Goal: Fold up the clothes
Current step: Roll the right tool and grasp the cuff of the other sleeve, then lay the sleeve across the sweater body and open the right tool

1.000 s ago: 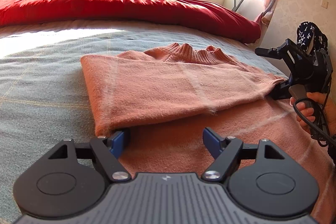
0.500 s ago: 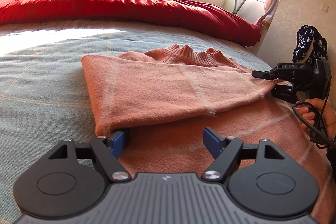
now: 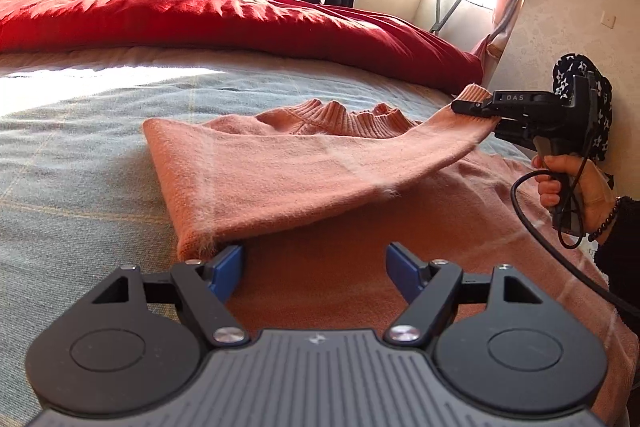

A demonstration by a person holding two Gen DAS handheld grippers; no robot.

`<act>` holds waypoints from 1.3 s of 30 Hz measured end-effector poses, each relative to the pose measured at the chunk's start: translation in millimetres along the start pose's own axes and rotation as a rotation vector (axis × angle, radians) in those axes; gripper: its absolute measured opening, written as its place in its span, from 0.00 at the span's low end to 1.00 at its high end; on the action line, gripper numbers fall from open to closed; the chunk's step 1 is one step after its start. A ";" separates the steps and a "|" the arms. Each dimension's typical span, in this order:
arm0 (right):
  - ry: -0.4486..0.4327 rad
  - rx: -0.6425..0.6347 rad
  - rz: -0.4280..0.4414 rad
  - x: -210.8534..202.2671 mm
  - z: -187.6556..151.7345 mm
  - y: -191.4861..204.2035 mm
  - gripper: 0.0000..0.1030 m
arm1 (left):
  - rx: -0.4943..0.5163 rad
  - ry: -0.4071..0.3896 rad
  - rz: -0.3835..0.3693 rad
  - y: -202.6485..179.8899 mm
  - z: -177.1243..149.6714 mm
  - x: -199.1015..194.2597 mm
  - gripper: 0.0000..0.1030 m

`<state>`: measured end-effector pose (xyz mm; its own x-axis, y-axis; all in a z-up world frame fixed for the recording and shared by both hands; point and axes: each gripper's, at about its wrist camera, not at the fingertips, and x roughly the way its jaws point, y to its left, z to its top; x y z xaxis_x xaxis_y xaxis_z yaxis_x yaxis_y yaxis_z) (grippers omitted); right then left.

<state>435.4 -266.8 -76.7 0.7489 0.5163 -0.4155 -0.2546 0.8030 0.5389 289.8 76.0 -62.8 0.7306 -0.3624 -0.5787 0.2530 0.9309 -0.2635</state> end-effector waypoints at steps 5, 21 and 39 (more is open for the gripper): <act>0.099 0.105 -0.040 -1.1 -23.3 -36.7 0.17 | 0.046 0.021 -0.051 -14.3 4.3 -8.1 0.74; 0.068 -0.064 -0.047 -66.2 -24.1 33.6 0.70 | -0.025 -0.010 0.112 47.4 37.1 55.4 0.67; 0.269 -0.506 -0.127 -1.5 -75.7 105.0 0.97 | 0.048 0.030 0.219 41.5 62.6 63.3 0.71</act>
<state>361.2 -160.7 -75.1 0.6279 0.4111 -0.6609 -0.4830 0.8716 0.0833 386.3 94.6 -62.1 0.7521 -0.1523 -0.6412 0.1211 0.9883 -0.0927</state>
